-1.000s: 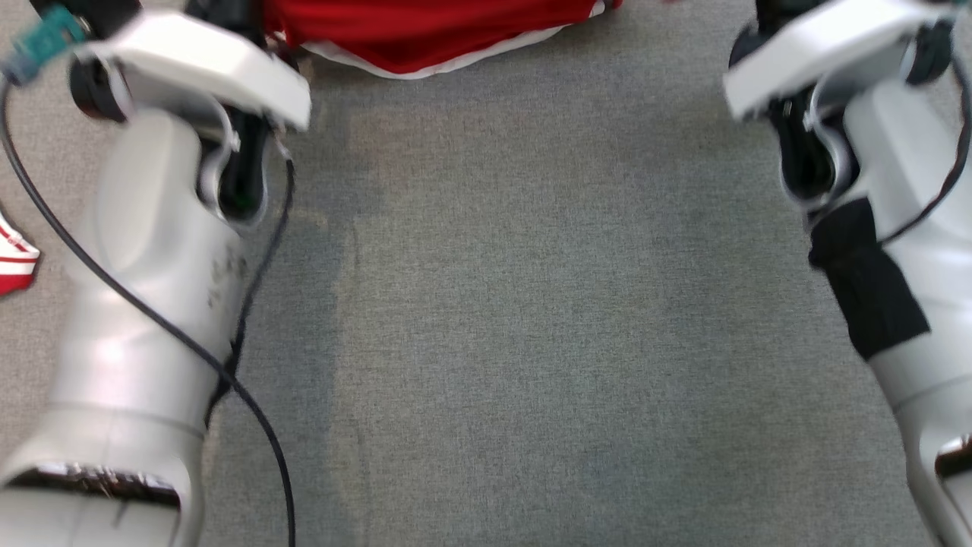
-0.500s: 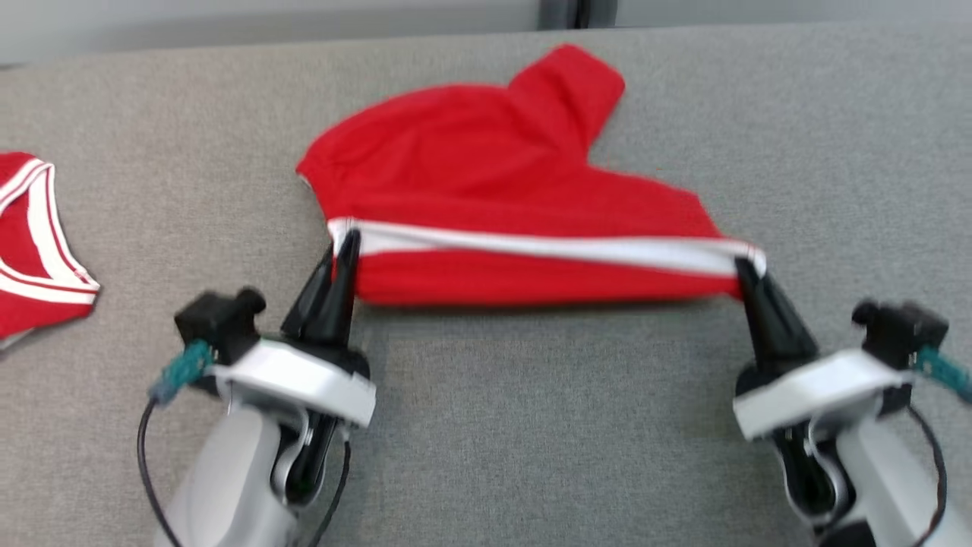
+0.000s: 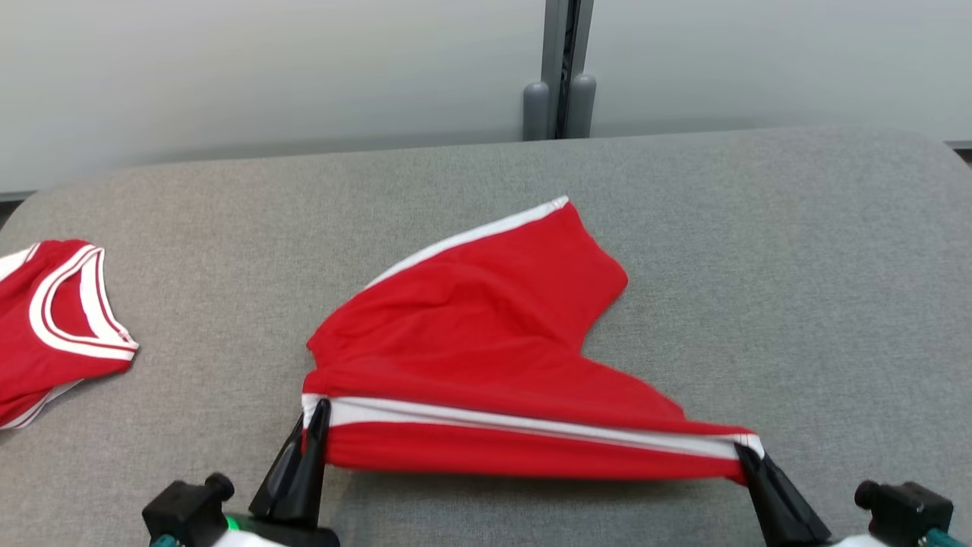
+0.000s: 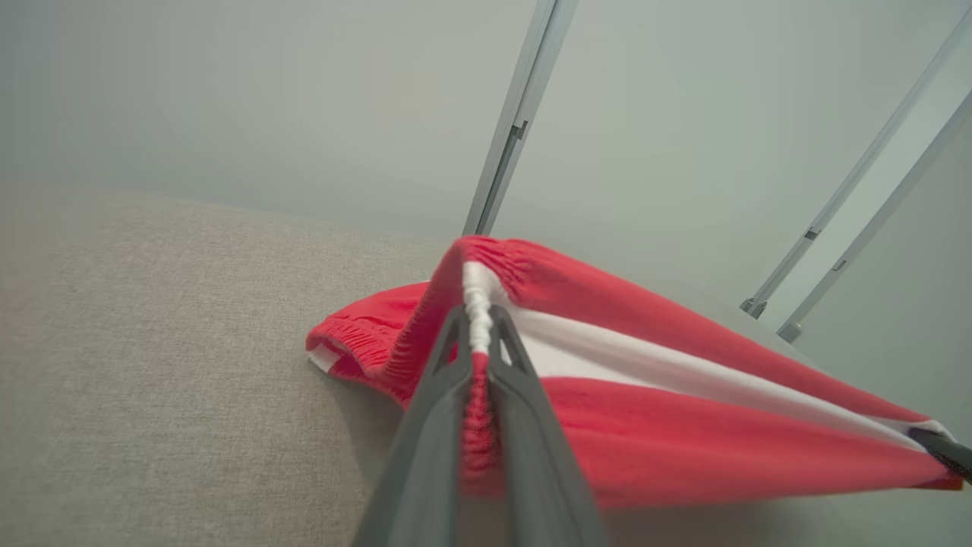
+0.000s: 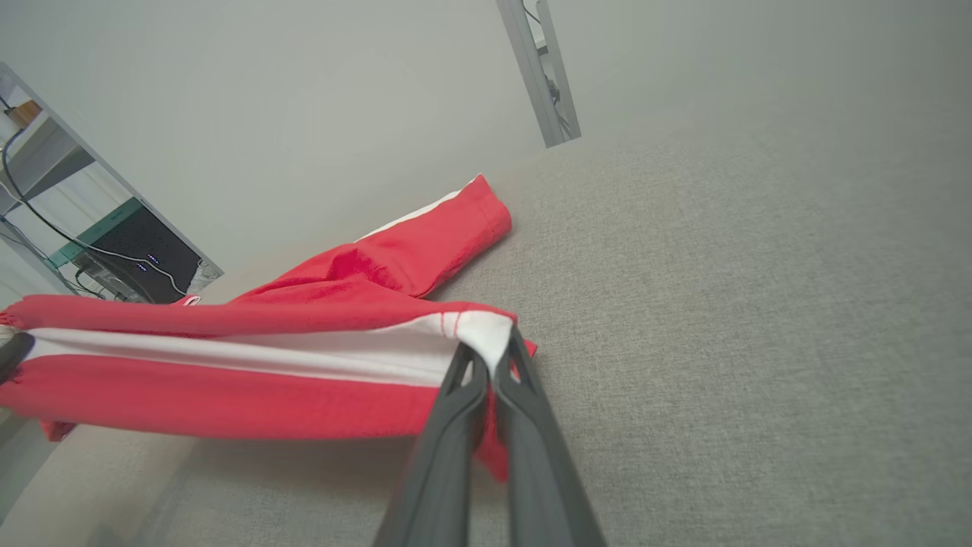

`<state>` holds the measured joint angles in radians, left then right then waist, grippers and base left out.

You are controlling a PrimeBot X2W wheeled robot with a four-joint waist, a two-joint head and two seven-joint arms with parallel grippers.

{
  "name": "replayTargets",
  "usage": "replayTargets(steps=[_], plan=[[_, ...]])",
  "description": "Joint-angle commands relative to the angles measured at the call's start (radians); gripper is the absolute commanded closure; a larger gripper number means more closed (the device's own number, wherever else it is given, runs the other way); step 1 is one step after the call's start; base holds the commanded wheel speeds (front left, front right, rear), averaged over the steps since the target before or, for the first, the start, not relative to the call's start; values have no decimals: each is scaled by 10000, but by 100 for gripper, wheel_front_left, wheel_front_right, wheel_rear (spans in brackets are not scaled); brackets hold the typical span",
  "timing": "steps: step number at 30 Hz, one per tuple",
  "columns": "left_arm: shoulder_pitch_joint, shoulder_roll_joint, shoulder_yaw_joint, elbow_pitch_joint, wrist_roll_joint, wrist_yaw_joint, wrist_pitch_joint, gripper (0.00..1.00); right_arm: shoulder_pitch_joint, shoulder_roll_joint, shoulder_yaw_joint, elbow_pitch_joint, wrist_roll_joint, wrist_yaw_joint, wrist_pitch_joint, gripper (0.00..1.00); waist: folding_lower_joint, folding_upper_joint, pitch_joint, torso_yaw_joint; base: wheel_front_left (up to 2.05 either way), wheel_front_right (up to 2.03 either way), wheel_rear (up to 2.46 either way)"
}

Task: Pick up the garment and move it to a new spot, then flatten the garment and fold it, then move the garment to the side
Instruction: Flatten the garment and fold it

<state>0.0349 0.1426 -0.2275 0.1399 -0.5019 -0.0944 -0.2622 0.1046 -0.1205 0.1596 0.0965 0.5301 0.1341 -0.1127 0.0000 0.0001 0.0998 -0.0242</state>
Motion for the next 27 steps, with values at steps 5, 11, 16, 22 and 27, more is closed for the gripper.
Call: replayTargets(steps=[5, 11, 16, 22, 27], plan=[[1138, 276, 210, -1209, -105, 536, 342, 100, 1274, 296, -606, -1293, -580, -61, 890, 100, 0, -1, -466, -90, 0, 0, 0], [1840, 284, 188, -2179, -154, 949, 790, 100, 1802, 494, -1047, -2111, -945, -61, 1466, 100, 0, -1, -535, -93, 0, 0, 0], [1705, 314, 227, -2305, -209, 1032, 889, 100, 1364, 430, -1172, -2213, -1033, -61, 1613, 100, 0, -1, -398, 35, 0, 0, 0], [804, 177, 151, -2084, -274, 969, 996, 100, -309, -350, -809, -1779, -851, -61, 1506, 100, 0, -1, 323, 528, 0, 0, 0], [-63, -84, 2, -1652, -379, 855, 1025, 100, -2014, -1039, -48, -1060, -578, -55, 1411, 100, 0, -1, 978, 967, 0, 0, 0]])
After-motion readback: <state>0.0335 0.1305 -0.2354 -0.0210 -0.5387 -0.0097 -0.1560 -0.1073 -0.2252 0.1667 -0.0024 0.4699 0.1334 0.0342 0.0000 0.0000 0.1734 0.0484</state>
